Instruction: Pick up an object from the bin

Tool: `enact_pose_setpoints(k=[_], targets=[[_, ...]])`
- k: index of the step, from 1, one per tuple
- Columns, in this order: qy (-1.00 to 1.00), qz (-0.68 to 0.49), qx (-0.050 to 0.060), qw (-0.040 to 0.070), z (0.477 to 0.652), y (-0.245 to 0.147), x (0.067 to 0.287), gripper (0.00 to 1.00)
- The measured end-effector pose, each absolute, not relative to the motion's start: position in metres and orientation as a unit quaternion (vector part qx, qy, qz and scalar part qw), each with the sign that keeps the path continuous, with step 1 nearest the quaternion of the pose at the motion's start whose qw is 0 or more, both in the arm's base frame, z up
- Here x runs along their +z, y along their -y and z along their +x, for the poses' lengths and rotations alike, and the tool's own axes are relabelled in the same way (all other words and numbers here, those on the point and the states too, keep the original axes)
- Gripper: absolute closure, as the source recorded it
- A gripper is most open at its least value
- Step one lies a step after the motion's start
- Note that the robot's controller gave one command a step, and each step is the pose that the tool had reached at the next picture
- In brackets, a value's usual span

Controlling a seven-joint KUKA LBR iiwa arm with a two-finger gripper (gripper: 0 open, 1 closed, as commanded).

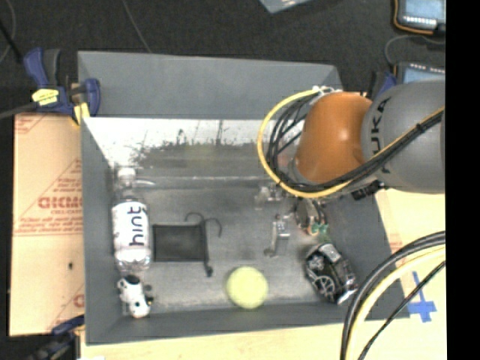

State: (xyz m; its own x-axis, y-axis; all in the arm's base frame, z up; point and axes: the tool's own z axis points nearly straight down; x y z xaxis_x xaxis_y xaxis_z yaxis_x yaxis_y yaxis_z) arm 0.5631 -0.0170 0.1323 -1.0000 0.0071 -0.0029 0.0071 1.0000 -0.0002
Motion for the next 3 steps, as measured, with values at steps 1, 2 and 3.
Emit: enact_pose_setpoints(k=[1,2,3], targets=[[-1.000,0.028,-0.001,0.000,0.559,-0.008,0.135,0.00],[-1.000,0.021,0.001,0.002,0.601,-0.030,0.123,0.00],[-0.999,0.039,0.000,0.005,0.596,-0.044,0.121,0.00]])
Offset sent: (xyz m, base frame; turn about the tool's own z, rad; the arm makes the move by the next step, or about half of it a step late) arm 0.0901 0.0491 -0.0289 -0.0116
